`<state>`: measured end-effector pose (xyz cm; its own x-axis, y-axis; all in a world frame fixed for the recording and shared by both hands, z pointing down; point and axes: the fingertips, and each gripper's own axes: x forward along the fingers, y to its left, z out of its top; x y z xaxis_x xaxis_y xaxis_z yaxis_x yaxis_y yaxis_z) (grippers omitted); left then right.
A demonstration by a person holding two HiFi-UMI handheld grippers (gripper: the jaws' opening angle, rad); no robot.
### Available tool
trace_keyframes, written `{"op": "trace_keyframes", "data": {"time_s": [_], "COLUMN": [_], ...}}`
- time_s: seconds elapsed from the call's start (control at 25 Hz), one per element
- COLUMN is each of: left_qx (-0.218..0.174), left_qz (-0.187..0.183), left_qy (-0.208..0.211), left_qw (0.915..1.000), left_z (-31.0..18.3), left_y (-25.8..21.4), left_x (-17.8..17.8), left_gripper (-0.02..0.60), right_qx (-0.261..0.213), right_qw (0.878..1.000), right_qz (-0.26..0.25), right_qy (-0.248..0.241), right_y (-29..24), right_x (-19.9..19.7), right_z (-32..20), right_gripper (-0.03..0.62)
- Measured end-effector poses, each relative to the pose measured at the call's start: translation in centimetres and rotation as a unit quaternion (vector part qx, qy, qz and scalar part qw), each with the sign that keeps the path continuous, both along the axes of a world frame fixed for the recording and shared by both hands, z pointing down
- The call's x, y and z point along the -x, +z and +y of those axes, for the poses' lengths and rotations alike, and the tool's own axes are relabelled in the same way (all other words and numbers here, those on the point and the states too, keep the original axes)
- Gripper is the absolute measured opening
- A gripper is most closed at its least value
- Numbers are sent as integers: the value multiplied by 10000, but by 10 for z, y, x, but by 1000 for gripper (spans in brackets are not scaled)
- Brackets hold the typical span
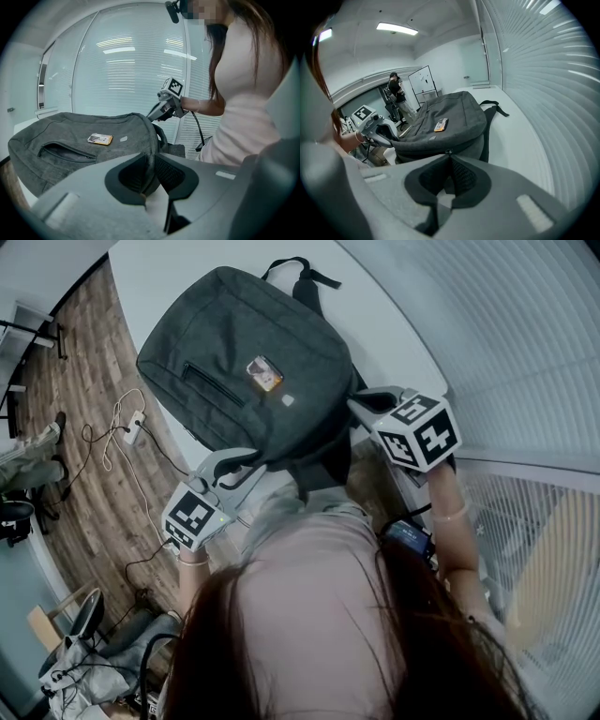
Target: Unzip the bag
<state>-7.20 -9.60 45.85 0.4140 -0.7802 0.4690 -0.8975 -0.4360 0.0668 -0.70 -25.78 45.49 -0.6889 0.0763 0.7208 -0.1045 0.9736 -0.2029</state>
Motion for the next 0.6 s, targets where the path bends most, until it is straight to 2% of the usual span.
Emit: {"op": "trace_keyframes", "data": {"time_s": [0.24,0.32,0.44,0.6], "left_qx": [-63,-93,-95,-87], "left_qz": [-25,-25,-21,-37], "left_qy": [20,36,52,66], "left_qw": [10000,9999,9999,9999], "left_z": [-1,-1,-2,-1], "left_y": [-2,-3,-4,-4], "left_x": [0,0,0,-1], "left_gripper": [72,72,71,71], "right_qx": [-411,-801,-1586,-1891], "right_qw": [9985,9951,9837,9791], "right_qz": [282,398,546,535], "right_qy": [-241,-429,-644,-516], "right_y": [-1,-3,-3,2], "right_x": [-1,0,1,2], "right_z": [1,1,0,-10], "right_gripper": [8,8,9,9]}}
